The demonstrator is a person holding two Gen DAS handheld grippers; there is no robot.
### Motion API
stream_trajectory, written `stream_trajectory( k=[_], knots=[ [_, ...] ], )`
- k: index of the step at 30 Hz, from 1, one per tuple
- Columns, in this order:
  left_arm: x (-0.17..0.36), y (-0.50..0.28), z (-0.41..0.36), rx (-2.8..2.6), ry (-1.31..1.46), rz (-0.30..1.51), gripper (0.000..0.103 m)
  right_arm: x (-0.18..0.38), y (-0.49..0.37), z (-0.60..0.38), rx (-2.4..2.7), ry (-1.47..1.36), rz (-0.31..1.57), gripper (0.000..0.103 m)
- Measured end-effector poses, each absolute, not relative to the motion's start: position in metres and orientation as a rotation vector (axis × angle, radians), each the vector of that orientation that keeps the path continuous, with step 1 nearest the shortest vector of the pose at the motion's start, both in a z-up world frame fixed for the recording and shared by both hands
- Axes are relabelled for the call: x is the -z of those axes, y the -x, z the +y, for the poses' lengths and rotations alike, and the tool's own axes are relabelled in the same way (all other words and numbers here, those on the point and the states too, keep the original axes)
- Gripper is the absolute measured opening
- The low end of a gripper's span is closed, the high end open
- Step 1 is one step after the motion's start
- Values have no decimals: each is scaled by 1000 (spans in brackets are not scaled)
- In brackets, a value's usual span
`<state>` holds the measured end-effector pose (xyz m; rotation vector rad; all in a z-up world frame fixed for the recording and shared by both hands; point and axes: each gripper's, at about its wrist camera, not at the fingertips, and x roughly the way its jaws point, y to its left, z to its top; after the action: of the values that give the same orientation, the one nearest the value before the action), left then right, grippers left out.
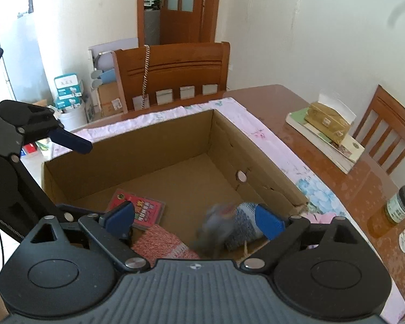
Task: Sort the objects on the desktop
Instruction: 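Open the right tool to drop the grey cat plush into the box, then withdraw both tools from the box back over the cloth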
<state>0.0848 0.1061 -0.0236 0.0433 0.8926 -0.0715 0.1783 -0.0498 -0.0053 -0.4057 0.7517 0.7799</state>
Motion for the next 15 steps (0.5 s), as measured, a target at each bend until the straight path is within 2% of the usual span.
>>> stream_trajectory(
  k=[15],
  knots=[
    [26, -90, 95, 76, -58, 913, 97, 11, -169, -81, -711, 363, 780, 103]
  ],
)
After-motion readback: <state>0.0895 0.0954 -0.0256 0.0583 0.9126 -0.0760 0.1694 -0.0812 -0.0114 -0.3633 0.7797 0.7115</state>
